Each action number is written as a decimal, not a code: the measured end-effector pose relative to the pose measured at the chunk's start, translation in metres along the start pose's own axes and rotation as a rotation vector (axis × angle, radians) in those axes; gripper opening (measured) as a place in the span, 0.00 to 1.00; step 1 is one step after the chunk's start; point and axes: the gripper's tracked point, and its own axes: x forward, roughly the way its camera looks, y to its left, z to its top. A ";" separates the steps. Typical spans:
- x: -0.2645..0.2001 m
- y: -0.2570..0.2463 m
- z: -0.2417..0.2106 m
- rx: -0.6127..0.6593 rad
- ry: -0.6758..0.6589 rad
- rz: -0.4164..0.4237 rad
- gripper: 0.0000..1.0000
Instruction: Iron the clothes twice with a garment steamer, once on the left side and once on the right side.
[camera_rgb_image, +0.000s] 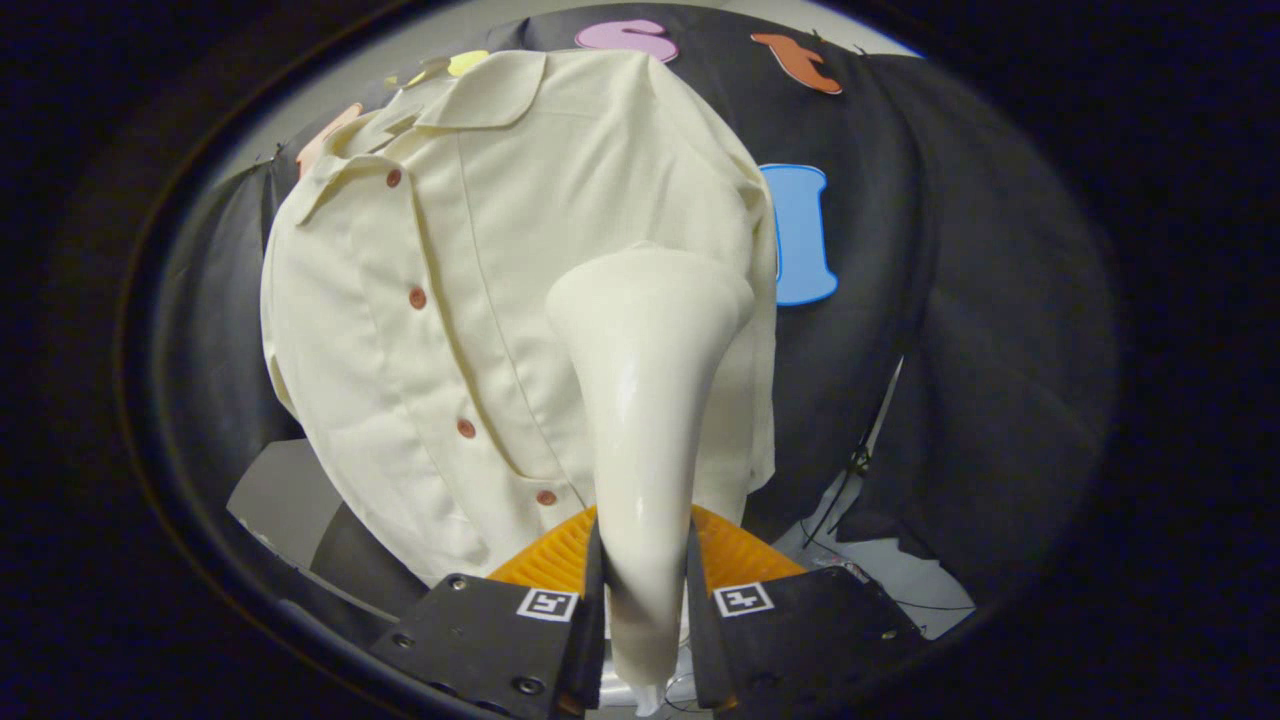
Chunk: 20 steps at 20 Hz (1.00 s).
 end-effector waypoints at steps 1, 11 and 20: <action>0.001 -0.001 -0.010 0.004 0.012 -0.001 0.35; 0.023 0.002 -0.103 0.035 0.115 0.017 0.36; 0.048 -0.010 -0.181 0.143 0.134 0.025 0.36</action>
